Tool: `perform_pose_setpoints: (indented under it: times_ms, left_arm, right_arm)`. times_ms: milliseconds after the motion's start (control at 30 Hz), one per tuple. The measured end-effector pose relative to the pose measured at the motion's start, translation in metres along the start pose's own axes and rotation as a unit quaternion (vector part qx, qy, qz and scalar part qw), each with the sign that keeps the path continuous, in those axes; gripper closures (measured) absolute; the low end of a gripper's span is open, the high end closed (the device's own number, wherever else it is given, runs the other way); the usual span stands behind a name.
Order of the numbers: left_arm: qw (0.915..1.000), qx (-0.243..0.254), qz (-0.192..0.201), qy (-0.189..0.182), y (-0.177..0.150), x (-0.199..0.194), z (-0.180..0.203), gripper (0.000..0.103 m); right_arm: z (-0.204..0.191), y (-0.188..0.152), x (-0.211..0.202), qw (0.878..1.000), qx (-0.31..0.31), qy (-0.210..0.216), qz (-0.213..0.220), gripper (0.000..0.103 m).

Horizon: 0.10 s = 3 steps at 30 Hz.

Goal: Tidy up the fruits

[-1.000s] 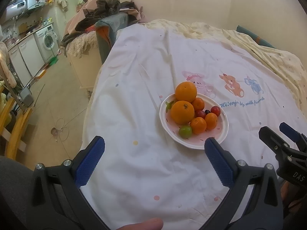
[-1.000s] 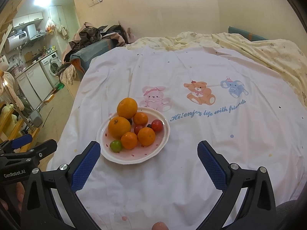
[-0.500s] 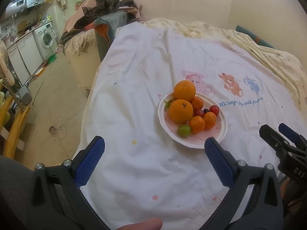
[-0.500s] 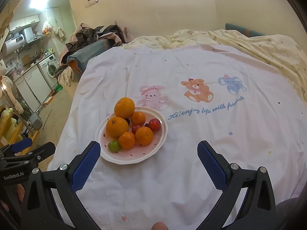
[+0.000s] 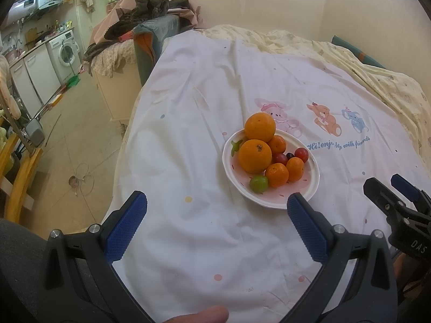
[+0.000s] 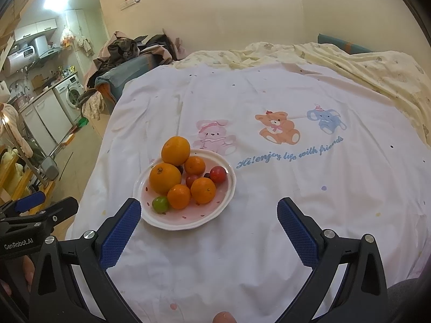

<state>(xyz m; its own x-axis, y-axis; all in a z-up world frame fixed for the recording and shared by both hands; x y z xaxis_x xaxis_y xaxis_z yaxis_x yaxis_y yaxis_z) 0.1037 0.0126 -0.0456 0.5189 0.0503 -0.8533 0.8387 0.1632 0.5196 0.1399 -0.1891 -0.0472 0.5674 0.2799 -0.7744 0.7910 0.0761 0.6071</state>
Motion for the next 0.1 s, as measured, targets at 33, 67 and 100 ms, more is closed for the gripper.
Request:
perform_pose_setpoints:
  times_ms: [33, 67, 100]
  left_arm:
    - [1.0000, 0.000, 0.001, 0.001, -0.0001, -0.0001, -0.0001, 0.000]
    - [1.0000, 0.000, 0.002, 0.003, -0.0002, -0.0002, -0.0002, 0.000]
    - [1.0000, 0.001, 0.002, 0.003, -0.0006, 0.0000, 0.0000, 0.000]
  right_arm:
    - [-0.0003, -0.0002, -0.0002, 1.000, 0.000, 0.000, 0.000, 0.000]
    - [-0.0007, -0.0001, -0.0006, 1.000, 0.000, 0.001, 0.000, 0.000]
    - [-0.0023, -0.0006, -0.0002, 1.000, -0.001, 0.001, 0.001, 0.000]
Point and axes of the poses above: each gripper's, at about its wrist camera, not at the fingertips, and x roughly the way its jaws point, z to its right, y to its top, the point moved 7 cm from there along x, roughly the way its jaws point, and after that the axes turned 9 degrees about -z, right-handed, at the moved point
